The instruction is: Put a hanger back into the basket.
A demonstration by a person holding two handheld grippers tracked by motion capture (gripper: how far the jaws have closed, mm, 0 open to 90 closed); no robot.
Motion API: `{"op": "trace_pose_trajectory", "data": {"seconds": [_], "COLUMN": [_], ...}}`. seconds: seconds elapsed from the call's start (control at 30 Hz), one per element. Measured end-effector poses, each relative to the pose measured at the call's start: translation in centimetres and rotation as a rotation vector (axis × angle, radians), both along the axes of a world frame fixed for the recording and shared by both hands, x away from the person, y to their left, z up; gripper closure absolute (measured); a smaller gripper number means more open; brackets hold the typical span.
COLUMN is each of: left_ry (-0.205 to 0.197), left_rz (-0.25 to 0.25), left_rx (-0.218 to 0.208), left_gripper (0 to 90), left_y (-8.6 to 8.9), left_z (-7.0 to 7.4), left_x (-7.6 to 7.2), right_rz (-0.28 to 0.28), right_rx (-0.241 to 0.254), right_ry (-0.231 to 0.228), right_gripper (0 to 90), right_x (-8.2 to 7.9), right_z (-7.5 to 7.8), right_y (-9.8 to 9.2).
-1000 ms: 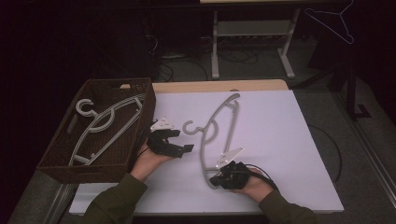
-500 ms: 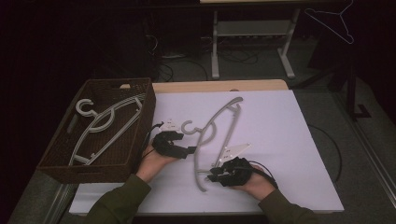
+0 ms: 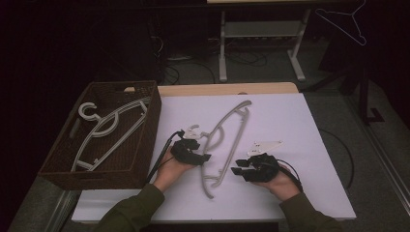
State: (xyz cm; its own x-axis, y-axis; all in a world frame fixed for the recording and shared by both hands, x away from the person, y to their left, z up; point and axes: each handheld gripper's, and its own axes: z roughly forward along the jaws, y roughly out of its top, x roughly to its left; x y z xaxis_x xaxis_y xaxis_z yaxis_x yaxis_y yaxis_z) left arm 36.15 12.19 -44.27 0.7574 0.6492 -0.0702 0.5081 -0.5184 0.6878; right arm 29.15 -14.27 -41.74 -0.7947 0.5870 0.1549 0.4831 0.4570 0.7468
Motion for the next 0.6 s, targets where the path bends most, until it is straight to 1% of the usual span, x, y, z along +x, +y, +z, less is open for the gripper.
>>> {"op": "trace_pose_trajectory", "data": {"seconds": [0.1,0.13,0.2,0.27,0.33,0.43,0.6], "left_ry": [-0.014,-0.024,-0.038,-0.033,-0.027,-0.024,-0.01], "left_rz": [0.0,-0.003,-0.001,-0.003,-0.003,-0.009,-0.01], "left_rx": [0.03,0.053,0.076,0.08,0.086,0.096,0.108], "left_gripper": [39.6,40.4,42.8,45.7,52.1,59.1,62.9], "left_y": [-0.38,-0.57,-0.81,-0.84,-0.8,-0.63,-0.33], "left_z": [-0.14,-0.19,-0.24,-0.16,-0.04,0.08,0.27], "left_x": [0.02,0.0,-0.09,-0.06,-0.06,-0.06,-0.02], "right_rz": [-0.011,-0.015,-0.021,-0.024,-0.025,-0.027,-0.035], "right_rx": [0.003,0.005,0.007,0.012,0.011,0.015,0.016], "right_ry": [0.001,0.001,0.001,-0.006,-0.008,-0.012,-0.008], "right_gripper": [62.9,62.9,62.9,62.9,62.9,63.3,63.9], "right_x": [0.07,0.07,0.11,0.11,0.15,0.17,0.11], "right_z": [0.06,0.07,0.13,0.15,0.17,0.19,0.28], "right_y": [-0.24,-0.28,-0.4,-0.52,-0.65,-0.76,-0.91]}}
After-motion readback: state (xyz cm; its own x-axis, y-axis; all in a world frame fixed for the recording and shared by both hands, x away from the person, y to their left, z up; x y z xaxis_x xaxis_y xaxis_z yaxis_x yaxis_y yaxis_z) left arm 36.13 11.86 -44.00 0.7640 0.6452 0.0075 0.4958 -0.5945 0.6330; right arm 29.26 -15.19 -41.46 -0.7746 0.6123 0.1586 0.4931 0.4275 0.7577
